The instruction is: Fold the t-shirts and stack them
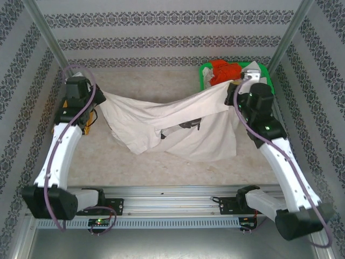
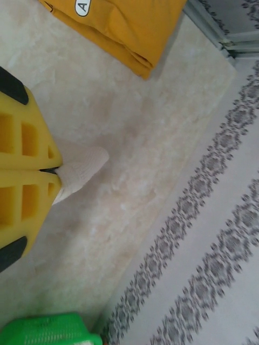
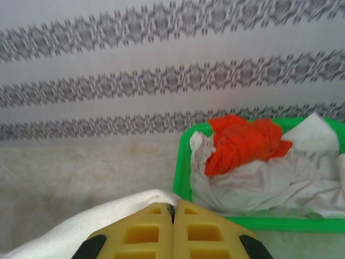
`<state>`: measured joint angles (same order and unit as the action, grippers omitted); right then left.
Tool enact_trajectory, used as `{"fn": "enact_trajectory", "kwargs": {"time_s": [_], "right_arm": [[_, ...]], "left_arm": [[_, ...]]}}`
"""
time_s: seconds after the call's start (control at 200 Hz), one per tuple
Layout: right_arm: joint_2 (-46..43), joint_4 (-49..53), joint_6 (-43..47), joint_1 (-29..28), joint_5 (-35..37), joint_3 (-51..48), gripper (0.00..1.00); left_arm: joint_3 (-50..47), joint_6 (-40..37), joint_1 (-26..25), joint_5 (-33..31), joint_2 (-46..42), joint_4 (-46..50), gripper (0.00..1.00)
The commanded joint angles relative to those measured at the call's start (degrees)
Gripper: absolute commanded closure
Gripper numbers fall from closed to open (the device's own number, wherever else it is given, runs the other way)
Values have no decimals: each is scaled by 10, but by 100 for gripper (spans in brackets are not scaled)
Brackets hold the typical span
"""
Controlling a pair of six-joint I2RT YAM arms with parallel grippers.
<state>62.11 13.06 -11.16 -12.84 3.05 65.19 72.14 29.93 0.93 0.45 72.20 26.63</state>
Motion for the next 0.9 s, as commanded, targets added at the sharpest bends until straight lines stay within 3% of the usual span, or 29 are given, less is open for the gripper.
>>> {"fn": "enact_trajectory", "kwargs": {"time_s": [0.0,0.285,0.45,0.515,0.674,0.894], "right_arm": [[44,-27,9,8,-23,19,100],[153,-53,-19,22,-38,-20,100],[220,-84,-29,43,-52,1,100],[251,-90,-32,51,-55,16,100],[303,-88,-45,65,-71,49,100],[295,-99,-52,67,-83,29,100]], "left_arm": [[25,-23,11,13,47,-35,100],[69,-15,14,59,234,-72,100],[164,0,15,81,348,-70,98],[201,8,14,92,380,-63,81],[204,9,4,96,364,-63,1],[28,36,-27,68,219,-95,0]]}}
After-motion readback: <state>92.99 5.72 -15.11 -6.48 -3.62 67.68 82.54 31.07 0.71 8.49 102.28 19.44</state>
